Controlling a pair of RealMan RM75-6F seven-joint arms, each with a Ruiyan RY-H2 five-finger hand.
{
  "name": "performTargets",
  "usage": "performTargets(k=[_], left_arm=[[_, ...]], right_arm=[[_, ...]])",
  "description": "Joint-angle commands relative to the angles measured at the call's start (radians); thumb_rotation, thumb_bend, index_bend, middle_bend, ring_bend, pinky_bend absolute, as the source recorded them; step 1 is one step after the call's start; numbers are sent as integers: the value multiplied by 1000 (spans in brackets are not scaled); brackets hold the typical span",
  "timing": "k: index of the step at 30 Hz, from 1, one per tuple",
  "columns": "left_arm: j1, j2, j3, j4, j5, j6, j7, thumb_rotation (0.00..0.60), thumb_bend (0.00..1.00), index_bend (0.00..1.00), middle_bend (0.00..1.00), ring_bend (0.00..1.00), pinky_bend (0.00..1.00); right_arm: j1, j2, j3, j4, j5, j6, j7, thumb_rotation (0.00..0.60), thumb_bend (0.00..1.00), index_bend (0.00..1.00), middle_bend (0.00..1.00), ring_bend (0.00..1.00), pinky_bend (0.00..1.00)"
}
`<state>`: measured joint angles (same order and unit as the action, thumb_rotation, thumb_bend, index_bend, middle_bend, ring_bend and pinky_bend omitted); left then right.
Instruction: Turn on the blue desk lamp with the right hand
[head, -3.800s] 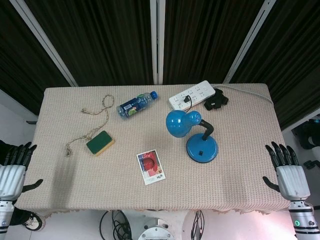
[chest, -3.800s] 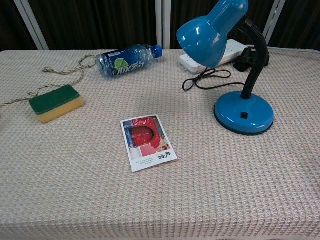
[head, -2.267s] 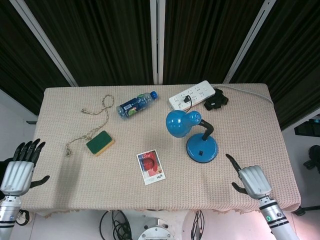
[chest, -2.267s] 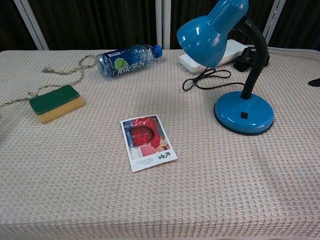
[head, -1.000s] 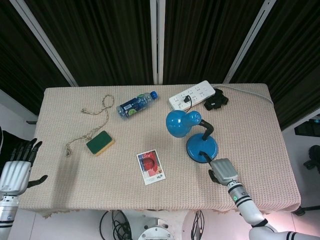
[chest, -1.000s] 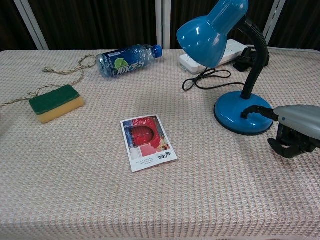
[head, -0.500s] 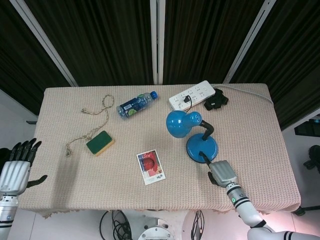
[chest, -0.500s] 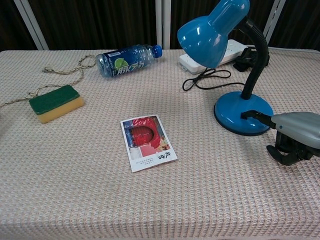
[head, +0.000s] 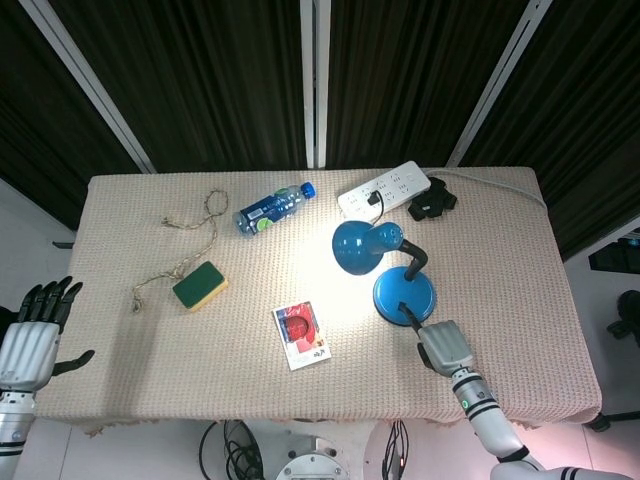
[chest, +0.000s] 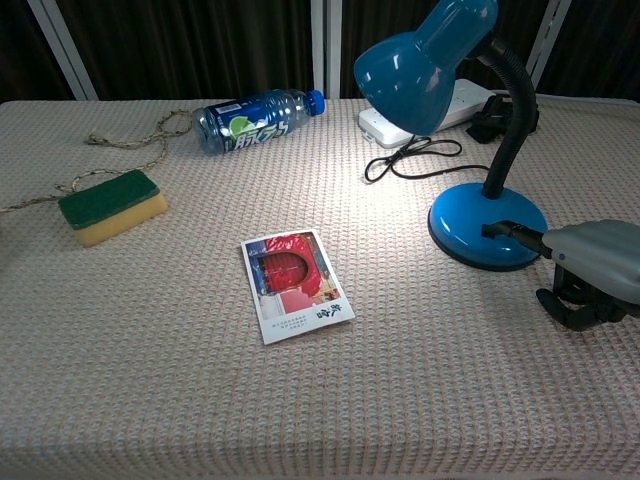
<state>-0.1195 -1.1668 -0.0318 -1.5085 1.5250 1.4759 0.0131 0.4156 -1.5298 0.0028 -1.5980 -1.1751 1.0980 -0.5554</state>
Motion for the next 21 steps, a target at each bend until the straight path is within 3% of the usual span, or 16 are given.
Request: performTargets(k=[1, 5, 8, 10, 12, 13, 14, 16, 18, 21], left_arm=[[0, 1, 0, 1, 0, 1, -1, 600, 0, 0, 0, 0, 0], [3, 3, -2, 3, 1, 8, -13, 600, 0, 0, 0, 0, 0], [4, 3, -2, 6, 5, 13, -22, 600, 0, 0, 0, 0, 0], [4, 3, -1, 6, 6, 13, -25, 600, 0, 0, 0, 0, 0], [3, 3, 1, 5, 8, 11, -25, 600, 0, 0, 0, 0, 0], [3, 2, 1, 4, 9, 10, -24, 600, 0, 0, 0, 0, 0], [3, 2, 2, 4, 10, 10, -23, 600, 0, 0, 0, 0, 0], [3, 0, 4, 5, 12, 9, -23, 600, 0, 0, 0, 0, 0], [2, -3, 4, 10, 17, 14, -26, 600, 0, 0, 0, 0, 0], [7, -17, -3, 31, 34, 47, -32, 600, 0, 0, 0, 0, 0]], right_arm=[[-19, 15, 3, -18, -48, 69, -9, 600, 544, 0, 1000, 908, 840], [-79, 79, -1, -55, -195, 255, 31, 600, 485, 0, 1000, 896, 840], [-144, 118, 0, -4, -368, 462, 195, 600, 422, 6, 989, 882, 837], [-185, 136, -3, 47, -437, 574, 287, 600, 341, 37, 929, 833, 807], [-233, 171, -12, 76, -450, 641, 346, 600, 258, 47, 782, 700, 718], [-253, 195, -22, 70, -428, 638, 346, 600, 199, 31, 612, 542, 605], [-272, 228, -34, 47, -390, 615, 325, 600, 131, 15, 380, 330, 448], [-296, 308, -44, -35, -292, 550, 277, 600, 31, 0, 59, 49, 168], [-303, 350, -28, -81, -211, 495, 333, 600, 1, 0, 0, 0, 40], [-308, 377, -5, -81, -127, 443, 347, 600, 0, 0, 0, 0, 0]])
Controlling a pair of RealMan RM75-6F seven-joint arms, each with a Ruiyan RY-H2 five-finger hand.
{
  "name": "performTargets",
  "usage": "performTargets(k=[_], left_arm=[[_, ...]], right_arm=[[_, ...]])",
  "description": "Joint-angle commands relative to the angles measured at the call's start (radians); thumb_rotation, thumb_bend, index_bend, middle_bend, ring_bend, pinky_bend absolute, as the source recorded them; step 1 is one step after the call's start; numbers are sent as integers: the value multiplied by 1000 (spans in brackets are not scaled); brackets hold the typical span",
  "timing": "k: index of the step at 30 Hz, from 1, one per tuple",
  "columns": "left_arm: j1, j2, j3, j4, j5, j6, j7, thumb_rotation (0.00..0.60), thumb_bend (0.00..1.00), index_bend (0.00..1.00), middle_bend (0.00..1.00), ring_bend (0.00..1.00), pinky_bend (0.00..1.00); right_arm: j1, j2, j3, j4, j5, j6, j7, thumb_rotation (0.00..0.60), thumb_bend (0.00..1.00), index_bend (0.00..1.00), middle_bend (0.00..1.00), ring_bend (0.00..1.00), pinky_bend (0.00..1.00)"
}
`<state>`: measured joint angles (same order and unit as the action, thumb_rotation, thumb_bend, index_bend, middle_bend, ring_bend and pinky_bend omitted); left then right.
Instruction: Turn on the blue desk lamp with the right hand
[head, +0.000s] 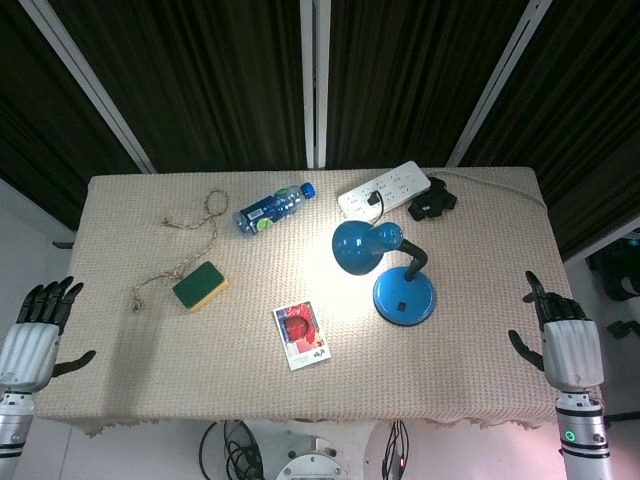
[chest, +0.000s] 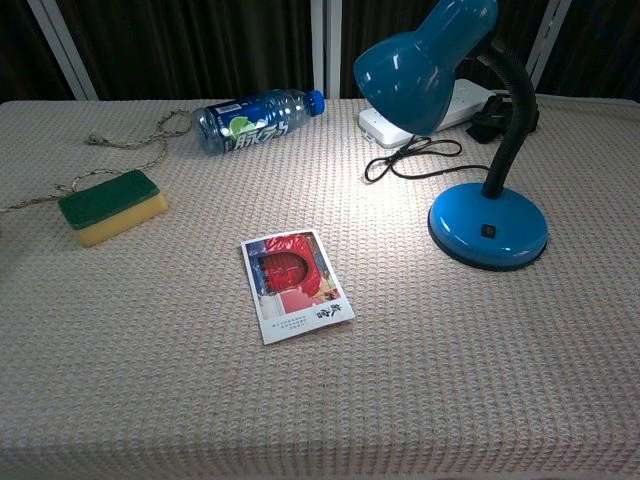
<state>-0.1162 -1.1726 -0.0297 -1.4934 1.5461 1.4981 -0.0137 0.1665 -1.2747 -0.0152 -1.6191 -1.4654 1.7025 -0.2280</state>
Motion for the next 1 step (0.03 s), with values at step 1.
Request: performTargets(k=[1], left_arm=[[5, -14, -7, 22, 16, 33, -8, 600, 0, 0, 0, 0, 0]], right_arm=[[-60, 122, 18, -57, 175, -168, 16, 600, 0, 0, 0, 0, 0]])
